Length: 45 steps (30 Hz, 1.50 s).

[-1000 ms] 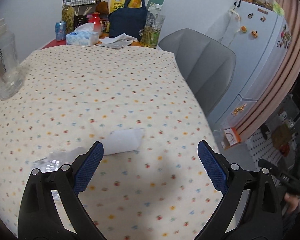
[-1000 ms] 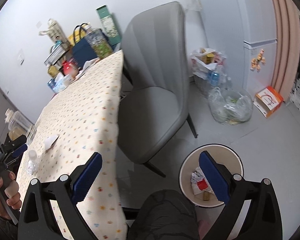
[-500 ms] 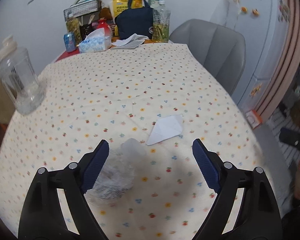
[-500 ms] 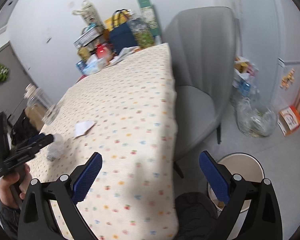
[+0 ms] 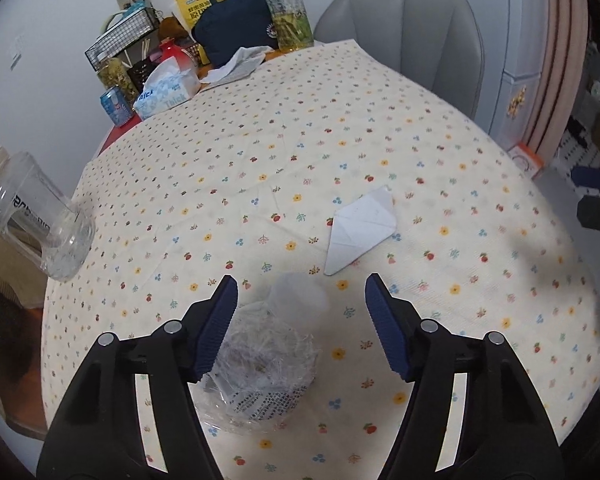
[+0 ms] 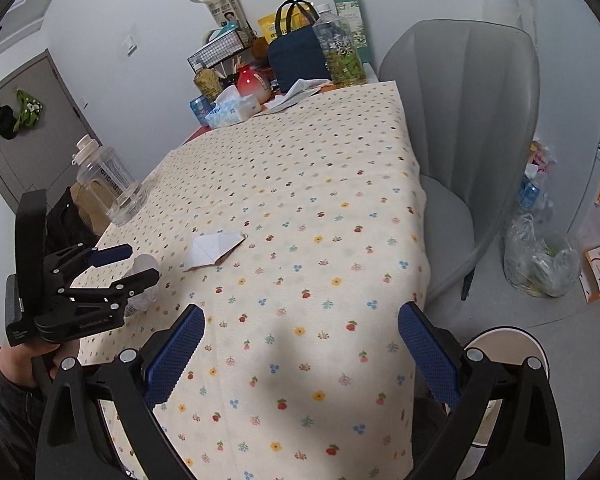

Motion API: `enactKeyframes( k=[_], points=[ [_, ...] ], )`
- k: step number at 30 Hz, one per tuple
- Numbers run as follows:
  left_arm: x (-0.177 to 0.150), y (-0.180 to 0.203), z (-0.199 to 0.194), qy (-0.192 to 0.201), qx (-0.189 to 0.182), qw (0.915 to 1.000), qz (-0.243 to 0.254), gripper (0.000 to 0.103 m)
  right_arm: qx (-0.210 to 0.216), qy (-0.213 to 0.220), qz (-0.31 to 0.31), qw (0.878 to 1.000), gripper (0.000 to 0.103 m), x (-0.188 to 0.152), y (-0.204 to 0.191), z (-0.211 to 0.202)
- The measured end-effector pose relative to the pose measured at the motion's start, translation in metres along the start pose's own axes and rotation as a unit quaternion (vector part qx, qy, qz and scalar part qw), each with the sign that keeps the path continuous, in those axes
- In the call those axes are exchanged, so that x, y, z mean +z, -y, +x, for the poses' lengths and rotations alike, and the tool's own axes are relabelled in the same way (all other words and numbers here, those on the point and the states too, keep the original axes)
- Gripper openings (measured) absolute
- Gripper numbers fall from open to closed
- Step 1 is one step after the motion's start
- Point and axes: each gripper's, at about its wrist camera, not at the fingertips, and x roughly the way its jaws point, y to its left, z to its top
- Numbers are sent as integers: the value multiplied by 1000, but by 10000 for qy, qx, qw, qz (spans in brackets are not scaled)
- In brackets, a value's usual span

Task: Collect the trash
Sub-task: 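Move back to the table and close the left tool on the clear plastic bottle, then close the right tool on the folded white paper while the left tool holds the bottle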

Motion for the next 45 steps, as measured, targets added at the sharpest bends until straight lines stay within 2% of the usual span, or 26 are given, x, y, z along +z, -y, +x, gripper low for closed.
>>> enactKeyframes(
  k=[3,7,10,12,14,16,22,29,38,43,45],
  points=[
    [2,4,8,-106,104,9995,272,64,12,-40,-47,10000,95,1,-4,5],
    [3,3,17,-278,213,9984,442,55,48,-84,-54,9999,95,2,-6,11],
    [3,7,22,-371,284,9969,630,46,63,-111,-52,9999,95,3,-6,14],
    [3,10,24,-392,269,9961,747,36,62,-134,-70,9999,95,5,-7,17],
    [5,10,23,-332,306,9961,754,33,47,-161,-145,9998,95,8,-9,21],
    [8,3,18,-207,284,9979,539,33,20,-235,-287,9993,95,12,-14,26],
    [14,-25,-11,284,638,9976,-27,33,29,-363,-680,9970,95,25,-38,40],
    [12,-63,-45,824,814,9898,-829,33,16,-586,-1010,9932,95,36,-75,67],
    [-2,-99,-66,1268,911,9710,-1809,33,-276,-800,-1198,9892,95,48,-101,105],
    [-14,-120,-72,1394,846,9554,-2462,33,-437,-906,-1258,9869,95,52,-113,125],
    [-21,-128,-73,1438,796,9462,-2786,33,-532,-909,-1227,9868,95,54,-116,131]
  ],
)
